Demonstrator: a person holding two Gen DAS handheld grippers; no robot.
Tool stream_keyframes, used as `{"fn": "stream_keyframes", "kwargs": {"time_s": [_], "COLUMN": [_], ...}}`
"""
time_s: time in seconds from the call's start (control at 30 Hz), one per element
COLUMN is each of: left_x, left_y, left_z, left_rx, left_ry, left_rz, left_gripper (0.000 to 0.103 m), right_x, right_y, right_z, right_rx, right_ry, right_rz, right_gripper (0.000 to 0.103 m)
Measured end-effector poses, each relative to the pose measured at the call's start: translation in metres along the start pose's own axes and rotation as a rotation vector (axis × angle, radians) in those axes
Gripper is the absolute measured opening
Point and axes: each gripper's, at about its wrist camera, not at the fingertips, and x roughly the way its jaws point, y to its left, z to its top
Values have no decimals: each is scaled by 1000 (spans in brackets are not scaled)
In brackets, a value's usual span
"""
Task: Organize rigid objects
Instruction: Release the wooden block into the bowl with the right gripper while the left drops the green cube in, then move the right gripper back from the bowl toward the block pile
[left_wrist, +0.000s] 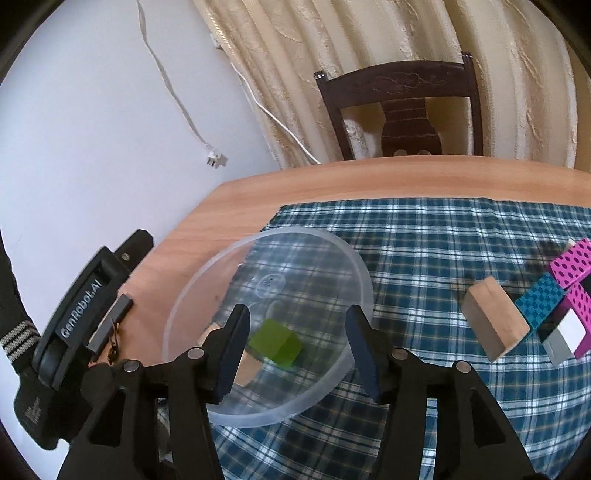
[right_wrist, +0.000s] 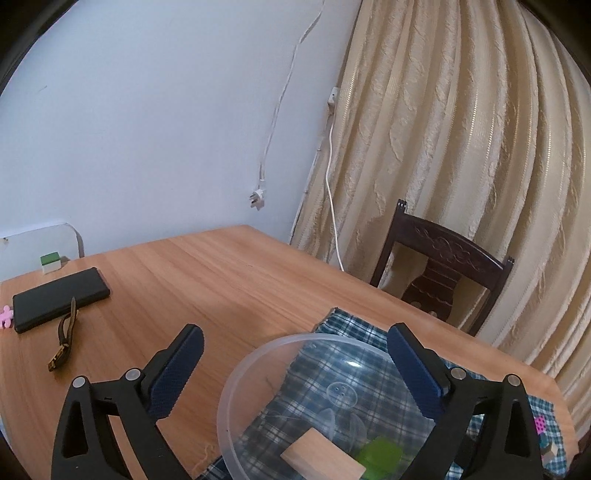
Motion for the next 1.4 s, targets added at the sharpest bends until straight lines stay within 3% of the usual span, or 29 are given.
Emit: {"fn": "stream_keyframes", "kwargs": {"time_s": [0.67,1.4], "left_x": [-18,-78], "left_y": [-71,-143], "left_z": [-26,-39], "left_rx": [147,264], "left_ry": [-25,-156], "left_rz": [-120,-286], "left_gripper": [55,55], "right_x": [-3,-9], "right_y": [-10,-39], "right_z": [-4,-17], "right_rx": [50,163], "right_ry": [-13,-2], "right_rz": [1,-56], "right_gripper": [101,102]}}
